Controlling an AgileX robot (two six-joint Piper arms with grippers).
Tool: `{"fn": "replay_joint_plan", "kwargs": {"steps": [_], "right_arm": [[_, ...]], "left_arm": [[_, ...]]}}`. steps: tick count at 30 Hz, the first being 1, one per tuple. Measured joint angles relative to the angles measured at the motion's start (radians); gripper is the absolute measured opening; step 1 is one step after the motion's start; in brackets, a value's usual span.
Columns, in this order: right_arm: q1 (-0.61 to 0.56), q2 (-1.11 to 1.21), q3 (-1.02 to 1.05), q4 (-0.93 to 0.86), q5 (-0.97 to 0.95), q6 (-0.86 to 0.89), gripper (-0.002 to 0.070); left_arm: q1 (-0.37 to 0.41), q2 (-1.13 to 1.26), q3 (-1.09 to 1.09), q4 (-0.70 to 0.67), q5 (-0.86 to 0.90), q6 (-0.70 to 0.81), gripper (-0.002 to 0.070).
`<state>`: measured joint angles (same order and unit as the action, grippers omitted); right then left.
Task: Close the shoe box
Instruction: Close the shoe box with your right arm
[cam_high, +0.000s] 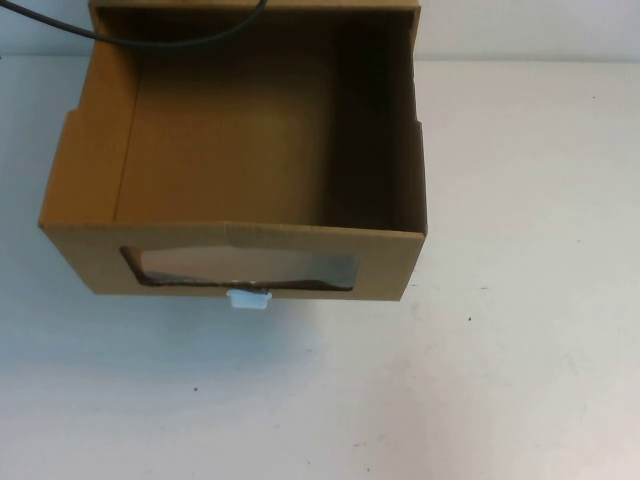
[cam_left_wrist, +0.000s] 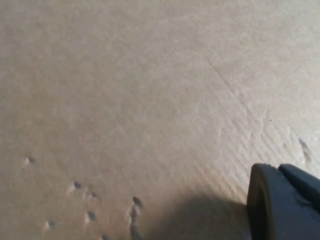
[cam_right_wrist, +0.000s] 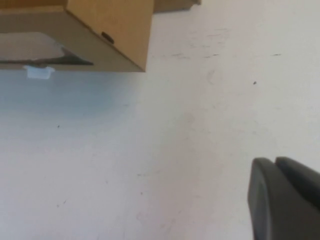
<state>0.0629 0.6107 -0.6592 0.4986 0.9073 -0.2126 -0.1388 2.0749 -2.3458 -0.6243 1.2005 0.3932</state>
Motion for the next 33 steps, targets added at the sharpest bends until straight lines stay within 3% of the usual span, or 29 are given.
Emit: {"fn": "replay_joint_plan", "kwargs": {"steps": [5, 10, 18, 21, 33], "right_arm": [[0.020, 0.188, -0.125, 0.125, 0.025, -0.162, -0.0011], [0.185, 0.376, -0.264, 0.155, -0.011, -0.199, -0.0011], [0.646, 0.593, -0.467, -0.170, -0.164, 0.059, -0.0011], [0.752, 0.664, -0.513, -0.292, -0.204, 0.159, -0.0011], [0.798, 0.926, -0.713, -0.413, -0.231, 0.242, -0.0011]], "left_arm": [[0.000, 0.000, 0.000, -0.010, 0.005, -0.002, -0.0005], [0.000, 0.002, 0.000, -0.035, 0.016, -0.004, -0.0005], [0.000, 0.002, 0.000, -0.039, 0.017, -0.006, -0.0005], [0.000, 0.002, 0.000, -0.039, 0.017, -0.008, -0.0005], [0.000, 0.002, 0.000, -0.040, 0.019, -0.008, -0.0005]]}}
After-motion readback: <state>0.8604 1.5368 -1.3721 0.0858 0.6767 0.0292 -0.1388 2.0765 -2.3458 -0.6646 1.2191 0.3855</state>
